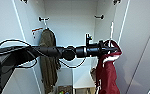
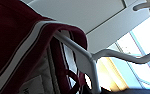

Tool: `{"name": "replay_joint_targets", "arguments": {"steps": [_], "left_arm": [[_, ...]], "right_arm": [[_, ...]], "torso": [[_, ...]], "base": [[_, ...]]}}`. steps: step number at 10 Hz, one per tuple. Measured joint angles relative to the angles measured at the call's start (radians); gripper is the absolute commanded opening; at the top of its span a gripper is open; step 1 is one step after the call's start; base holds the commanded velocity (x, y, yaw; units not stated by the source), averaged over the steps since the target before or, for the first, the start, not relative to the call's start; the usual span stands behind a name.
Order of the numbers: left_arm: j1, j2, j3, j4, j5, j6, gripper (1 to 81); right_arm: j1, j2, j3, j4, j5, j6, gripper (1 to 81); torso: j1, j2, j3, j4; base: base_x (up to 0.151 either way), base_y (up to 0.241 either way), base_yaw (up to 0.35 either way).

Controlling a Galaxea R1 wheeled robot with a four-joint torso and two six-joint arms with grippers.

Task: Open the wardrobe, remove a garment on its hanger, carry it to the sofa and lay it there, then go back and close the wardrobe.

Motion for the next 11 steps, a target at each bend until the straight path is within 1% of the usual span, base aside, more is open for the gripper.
{"name": "replay_joint_targets", "arguments": {"steps": [4,11], "left_arm": [[0.014,-0.028,0.008,0.006,0.002,-0.003,1.0],[0.026,-0.038,0.016,0.018,0.002,-0.005,1.0]], "right_arm": [[0.014,0.0,0.0,0.0,0.001,0.0,81.1],[0.014,0.0,0.0,0.0,0.001,-0.001,81.1]], "torso": [[0.0,0.0,0.0,0.0],[0.0,0.0,0.0,0.0]], "base": [[-0.119,0.0,0.0],[-0.111,0.0,0.0]]}}
